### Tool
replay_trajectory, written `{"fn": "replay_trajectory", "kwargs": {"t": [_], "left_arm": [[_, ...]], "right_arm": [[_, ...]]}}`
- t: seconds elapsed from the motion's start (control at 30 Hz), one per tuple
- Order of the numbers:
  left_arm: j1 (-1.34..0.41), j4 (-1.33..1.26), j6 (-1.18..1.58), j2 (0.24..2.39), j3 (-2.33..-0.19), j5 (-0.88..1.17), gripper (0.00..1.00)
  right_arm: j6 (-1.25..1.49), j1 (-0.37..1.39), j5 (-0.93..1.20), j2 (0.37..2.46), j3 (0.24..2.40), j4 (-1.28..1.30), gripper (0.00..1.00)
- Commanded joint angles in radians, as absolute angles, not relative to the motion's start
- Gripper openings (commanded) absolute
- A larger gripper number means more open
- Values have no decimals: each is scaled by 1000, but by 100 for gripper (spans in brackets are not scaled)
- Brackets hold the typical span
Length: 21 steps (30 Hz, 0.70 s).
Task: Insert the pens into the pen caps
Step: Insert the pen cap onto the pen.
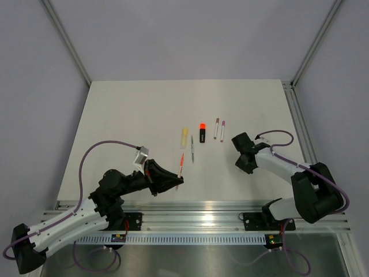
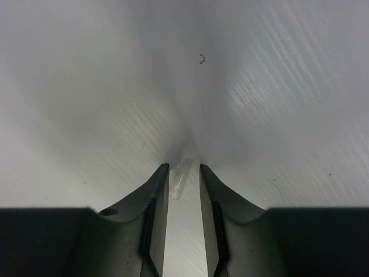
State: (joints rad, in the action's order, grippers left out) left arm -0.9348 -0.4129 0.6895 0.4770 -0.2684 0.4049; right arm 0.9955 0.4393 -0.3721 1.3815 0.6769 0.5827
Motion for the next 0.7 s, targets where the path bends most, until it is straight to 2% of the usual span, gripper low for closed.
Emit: {"fn": "replay_trajectory", "kwargs": {"t": [0.0,0.67], "left_arm": [[-940,-474,687,466,-267,413,0],[-940,-466,675,489,-272,394,0]], "right_arm": [[977,433,-373,1399,726,598,32],[870,433,-307,1450,755,637,28]]}}
